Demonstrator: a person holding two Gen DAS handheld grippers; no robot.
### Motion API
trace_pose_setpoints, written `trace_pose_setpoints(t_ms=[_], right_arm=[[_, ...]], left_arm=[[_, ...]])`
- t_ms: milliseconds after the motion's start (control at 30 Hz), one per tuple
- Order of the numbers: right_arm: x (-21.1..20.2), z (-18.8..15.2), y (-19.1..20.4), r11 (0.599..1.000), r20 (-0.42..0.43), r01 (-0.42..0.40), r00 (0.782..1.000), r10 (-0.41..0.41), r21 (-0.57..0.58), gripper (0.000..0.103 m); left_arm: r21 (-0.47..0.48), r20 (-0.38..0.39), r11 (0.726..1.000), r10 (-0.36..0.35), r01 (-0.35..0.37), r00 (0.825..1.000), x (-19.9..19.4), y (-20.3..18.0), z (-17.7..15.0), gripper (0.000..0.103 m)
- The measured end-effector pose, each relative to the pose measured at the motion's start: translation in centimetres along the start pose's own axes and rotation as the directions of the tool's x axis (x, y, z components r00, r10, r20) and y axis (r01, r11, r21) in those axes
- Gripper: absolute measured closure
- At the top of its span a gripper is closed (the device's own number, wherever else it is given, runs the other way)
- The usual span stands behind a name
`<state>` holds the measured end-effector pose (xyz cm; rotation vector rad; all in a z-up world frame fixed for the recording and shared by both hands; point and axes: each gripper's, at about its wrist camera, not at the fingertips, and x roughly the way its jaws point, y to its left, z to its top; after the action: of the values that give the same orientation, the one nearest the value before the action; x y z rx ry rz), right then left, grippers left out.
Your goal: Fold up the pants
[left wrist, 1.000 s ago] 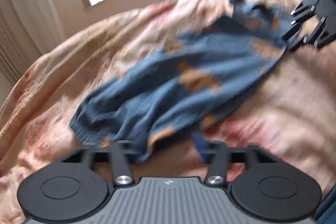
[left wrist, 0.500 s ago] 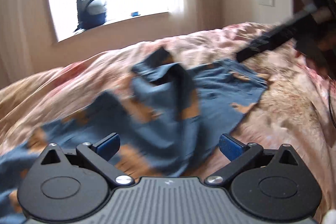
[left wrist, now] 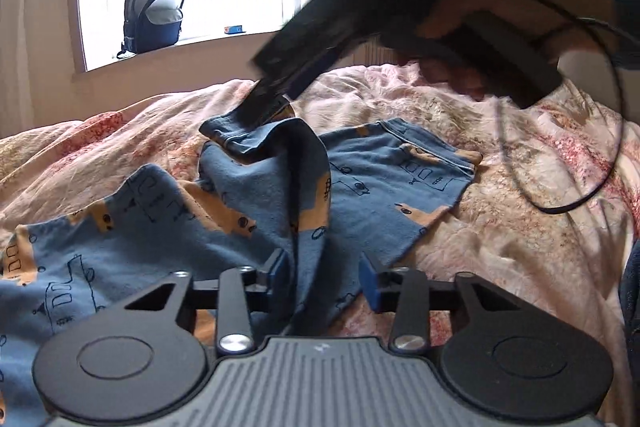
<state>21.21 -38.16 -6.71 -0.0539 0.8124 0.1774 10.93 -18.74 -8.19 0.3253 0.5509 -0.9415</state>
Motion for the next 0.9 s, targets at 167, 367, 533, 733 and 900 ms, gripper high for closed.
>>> trace_pose_setpoints(t_ms=[167, 367, 533, 733, 900], right_arm=[[3.8, 2.2, 1.6, 0.998, -0.048, 0.068, 0.997, -0.068, 0.002, 0.053], [5.4, 2.7, 0.4, 0.989, -0.048, 0.073, 0.997, -0.068, 0.129, 0.095], [2.5, 1.8, -1.2, 0.972, 0.048, 0.056, 0.996, -0.069, 0.226, 0.1], [-5.4, -1.1, -4.6, 0.933, 0.187, 0.063, 0.973, -0.137, 0.355, 0.1], [-11.7, -5.2, -7.7, 0.895, 0.221, 0.072, 0.957, -0.186, 0.441, 0.1]], left_arm=[[0.024, -0.006, 0.999, -0.028, 0.028, 1.0, -0.4, -0.7, 0.1, 0.079], [0.028, -0.062, 0.999, -0.031, 0.033, 0.998, 0.3, -1.3, 0.2, 0.1], [0.01, -0.064, 1.0, -0.025, 0.026, 0.998, -0.1, -1.2, 0.4, 0.103], [0.003, -0.07, 1.0, -0.022, 0.022, 0.997, -0.5, -0.7, 0.7, 0.103], [0.041, -0.065, 0.999, 0.001, 0.001, 0.998, -0.5, -1.1, 1.4, 0.103]])
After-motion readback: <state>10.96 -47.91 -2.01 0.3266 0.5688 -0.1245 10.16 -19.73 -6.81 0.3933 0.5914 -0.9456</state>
